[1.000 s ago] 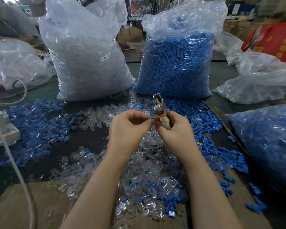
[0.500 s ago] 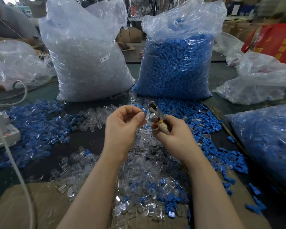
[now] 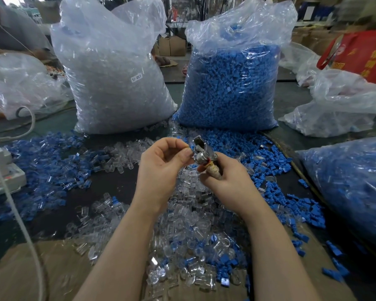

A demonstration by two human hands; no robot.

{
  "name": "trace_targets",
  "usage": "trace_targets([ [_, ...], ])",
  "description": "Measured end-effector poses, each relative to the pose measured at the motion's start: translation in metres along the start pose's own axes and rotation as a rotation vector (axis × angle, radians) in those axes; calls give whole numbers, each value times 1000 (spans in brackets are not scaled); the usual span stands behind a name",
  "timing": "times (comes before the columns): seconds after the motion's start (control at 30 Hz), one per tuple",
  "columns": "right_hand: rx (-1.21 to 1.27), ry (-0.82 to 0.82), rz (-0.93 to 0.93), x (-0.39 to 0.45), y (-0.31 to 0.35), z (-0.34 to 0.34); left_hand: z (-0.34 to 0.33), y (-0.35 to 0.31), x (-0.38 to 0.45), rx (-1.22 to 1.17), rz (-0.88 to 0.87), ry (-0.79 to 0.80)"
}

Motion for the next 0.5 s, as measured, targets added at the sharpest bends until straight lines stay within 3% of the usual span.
trace_targets([
  [0.5,-92,-67,53,-2,4,-2,5,-1,2,28,-2,4],
])
Point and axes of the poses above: each hand's wrist, its own x-axis towards the middle knuckle, its own z-axis out of the back of the hand, y = z × x, the point moved 3 cm from there along x, towards the middle knuckle, and after that the axes turned 1 degree about y, right-handed, at the moved point
